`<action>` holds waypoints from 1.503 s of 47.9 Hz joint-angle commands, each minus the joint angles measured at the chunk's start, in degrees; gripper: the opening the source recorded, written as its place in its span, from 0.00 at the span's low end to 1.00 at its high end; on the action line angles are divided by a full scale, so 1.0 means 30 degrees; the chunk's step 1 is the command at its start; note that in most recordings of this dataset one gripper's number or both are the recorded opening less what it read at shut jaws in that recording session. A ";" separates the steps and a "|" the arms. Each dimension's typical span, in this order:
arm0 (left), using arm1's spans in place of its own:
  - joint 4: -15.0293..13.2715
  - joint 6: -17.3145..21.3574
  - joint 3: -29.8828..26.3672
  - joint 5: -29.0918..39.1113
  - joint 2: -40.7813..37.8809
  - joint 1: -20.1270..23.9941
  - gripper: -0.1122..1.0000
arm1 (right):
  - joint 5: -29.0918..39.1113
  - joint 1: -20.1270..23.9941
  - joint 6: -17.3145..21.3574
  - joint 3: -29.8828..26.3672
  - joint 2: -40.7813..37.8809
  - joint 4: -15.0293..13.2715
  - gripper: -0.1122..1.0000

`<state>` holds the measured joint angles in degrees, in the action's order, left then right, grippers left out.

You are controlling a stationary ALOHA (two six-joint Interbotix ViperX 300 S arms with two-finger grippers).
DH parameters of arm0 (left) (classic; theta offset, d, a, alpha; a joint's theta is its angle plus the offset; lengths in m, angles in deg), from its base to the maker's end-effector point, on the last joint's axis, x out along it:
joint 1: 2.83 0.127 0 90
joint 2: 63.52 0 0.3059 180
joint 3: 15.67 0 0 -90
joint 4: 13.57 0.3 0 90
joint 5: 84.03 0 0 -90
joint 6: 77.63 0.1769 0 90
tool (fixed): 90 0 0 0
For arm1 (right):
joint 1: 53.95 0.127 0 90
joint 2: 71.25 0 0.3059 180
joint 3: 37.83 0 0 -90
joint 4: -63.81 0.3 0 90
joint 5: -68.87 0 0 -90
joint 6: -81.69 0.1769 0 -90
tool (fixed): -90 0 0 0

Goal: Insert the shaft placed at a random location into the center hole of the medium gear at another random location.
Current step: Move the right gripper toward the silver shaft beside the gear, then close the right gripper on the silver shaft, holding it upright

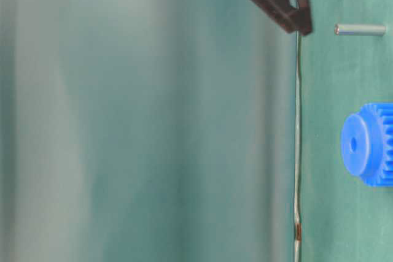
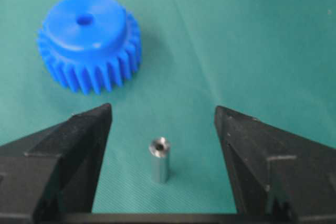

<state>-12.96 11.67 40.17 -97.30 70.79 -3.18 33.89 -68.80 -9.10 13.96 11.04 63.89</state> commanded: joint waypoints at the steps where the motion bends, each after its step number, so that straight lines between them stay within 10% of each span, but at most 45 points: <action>1: 0.0029 0.0029 -0.0352 -0.0059 -0.0117 0.0059 0.12 | -0.0703 -0.0146 -0.0146 -0.0322 -0.0615 0.0088 0.81; 31: 0.0029 0.0000 -0.0352 0.0322 -0.0117 0.0059 0.12 | -0.2197 -0.0117 -0.0059 -0.0439 -0.2490 0.0439 0.72; 44: 0.0029 0.0000 -0.0322 0.0439 -0.0146 0.0059 0.12 | -0.1963 0.0146 -0.0088 -0.0703 -0.2754 0.0234 0.23; 72: 0.0029 -0.0029 -0.0322 0.0674 -0.0117 0.0059 0.12 | -0.0322 0.0410 0.0117 -0.0850 -0.0938 0.0234 0.22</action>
<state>-13.05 11.67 40.17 -95.01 70.79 -3.09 31.07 -67.74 -9.01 12.64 4.80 64.68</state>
